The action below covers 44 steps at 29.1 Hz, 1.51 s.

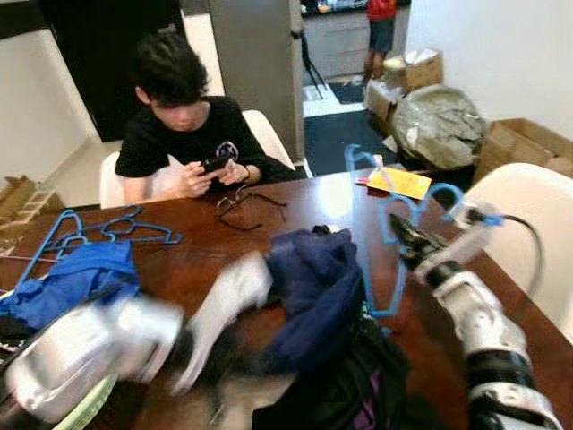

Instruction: Hang hanger

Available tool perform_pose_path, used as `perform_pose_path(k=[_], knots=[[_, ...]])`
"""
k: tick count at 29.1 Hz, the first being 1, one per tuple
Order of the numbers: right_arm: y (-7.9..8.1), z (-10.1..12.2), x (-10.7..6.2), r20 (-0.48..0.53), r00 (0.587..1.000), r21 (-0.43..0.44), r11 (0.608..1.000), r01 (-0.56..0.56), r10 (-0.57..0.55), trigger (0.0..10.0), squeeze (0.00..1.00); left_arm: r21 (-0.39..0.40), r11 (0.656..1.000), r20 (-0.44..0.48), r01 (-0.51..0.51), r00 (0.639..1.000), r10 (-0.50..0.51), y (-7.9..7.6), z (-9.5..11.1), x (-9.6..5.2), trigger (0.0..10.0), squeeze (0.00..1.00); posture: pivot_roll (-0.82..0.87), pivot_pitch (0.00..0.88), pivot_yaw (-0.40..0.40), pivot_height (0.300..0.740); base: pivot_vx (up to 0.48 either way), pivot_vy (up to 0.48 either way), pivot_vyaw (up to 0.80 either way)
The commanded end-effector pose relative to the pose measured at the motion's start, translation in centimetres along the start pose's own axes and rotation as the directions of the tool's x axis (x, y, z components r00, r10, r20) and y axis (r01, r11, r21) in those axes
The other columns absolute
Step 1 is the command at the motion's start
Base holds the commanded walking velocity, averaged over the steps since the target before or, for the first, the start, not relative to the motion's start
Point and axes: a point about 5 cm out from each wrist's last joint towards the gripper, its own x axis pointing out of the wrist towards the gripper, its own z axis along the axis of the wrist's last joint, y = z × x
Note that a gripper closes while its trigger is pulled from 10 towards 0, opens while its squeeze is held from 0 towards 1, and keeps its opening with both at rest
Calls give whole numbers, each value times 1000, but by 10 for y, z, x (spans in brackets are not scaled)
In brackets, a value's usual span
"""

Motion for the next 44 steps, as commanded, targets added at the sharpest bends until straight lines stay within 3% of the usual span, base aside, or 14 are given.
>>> perform_pose_path(k=[1,5,8,13,14,16,17,18,27,29,35,42,43,44], knots=[[7,-4,4,-6,999,29,999,-31,31,10000,0,6,987,-105,-158,982,158,5,-14,-28,0,0,59,0,65,735,0,0,0],[7,-3,4,-8,999,29,999,-32,32,10000,0,-18,959,-166,-284,946,277,11,-23,-48,0,0,64,0,59,735,0,0,0],[7,-2,4,-18,999,27,999,-36,36,10000,0,-32,789,-227,-613,774,592,29,-33,-88,0,0,75,0,40,735,0,0,0],[6,-1,3,-26,999,23,999,-37,37,10000,0,-82,715,-255,-694,708,658,28,-52,-76,0,0,74,0,35,735,0,0,0],[6,0,3,-31,999,20,999,-36,37,10000,0,-96,722,-260,-685,718,646,23,-62,-53,8941,0,68,0,34,735,0,0,0],[6,0,3,-31,999,20,999,-36,37,10000,0,-96,722,-260,-685,718,646,23,-62,-53,8941,0,68,0,34,735,0,0,0],[6,0,2,-32,999,19,999,-36,36,10000,0,-95,726,-257,-681,721,643,21,-64,-46,10000,310,67,0,35,735,0,0,0],[5,0,2,-33,999,18,999,-35,35,10000,0,-74,722,-265,-688,712,651,21,-67,-43,10000,1000,65,0,34,735,0,0,0],[5,1,1,-34,999,14,999,-30,30,10000,0,-97,814,-57,-572,820,570,11,-33,-34,10000,1000,59,0,39,735,0,0,0],[4,1,1,-35,999,13,1000,-27,27,10000,0,33,906,257,-422,880,400,-11,18,-43,10000,1000,51,0,37,735,0,0,0],[3,1,1,-38,999,14,1000,-26,26,10000,0,164,916,456,-365,852,257,-30,57,-59,10000,1000,53,0,32,735,0,0,0],[3,0,2,-44,999,15,1000,-27,28,10000,0,140,860,473,-491,796,378,-16,63,-66,10000,1000,48,0,33,735,0,0,0],[2,0,2,-46,999,15,1000,-27,28,10000,0,118,819,465,-561,760,454,-7,62,-68,10000,0,48,0,29,735,0,0,0],[2,0,2,-48,998,15,1000,-27,28,10000,0,97,754,468,-650,698,541,5,64,-68,10000,0,50,0,26,735,0,0,0]])
